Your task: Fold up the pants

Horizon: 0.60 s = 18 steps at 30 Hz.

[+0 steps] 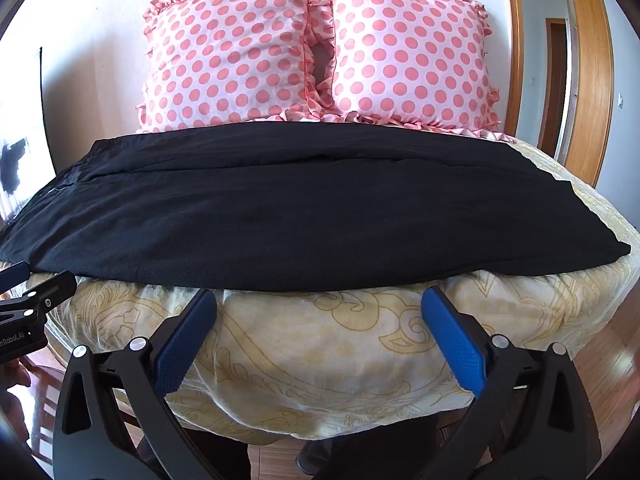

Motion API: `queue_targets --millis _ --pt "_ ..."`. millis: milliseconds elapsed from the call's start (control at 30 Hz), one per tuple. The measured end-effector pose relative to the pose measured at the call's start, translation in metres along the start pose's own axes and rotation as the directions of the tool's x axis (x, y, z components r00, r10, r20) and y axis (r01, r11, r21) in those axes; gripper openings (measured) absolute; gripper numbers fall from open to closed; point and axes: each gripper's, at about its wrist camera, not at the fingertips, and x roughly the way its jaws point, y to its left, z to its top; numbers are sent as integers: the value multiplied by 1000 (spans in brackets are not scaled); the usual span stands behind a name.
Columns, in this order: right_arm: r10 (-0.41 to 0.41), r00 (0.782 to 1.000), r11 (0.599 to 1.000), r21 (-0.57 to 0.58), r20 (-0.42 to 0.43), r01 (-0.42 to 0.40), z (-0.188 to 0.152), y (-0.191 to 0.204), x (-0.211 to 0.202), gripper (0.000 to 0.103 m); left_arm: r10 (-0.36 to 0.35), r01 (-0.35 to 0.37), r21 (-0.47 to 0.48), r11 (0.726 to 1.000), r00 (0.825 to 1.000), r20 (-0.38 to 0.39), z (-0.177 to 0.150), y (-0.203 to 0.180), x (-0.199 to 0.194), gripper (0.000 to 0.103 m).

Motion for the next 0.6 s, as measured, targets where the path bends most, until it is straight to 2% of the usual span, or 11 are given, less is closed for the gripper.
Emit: queue_targets --millis 600 --pt "0 1000 1000 0 3 0 1 0 0 102 0 0 -1 1000 1000 4 0 0 0 101"
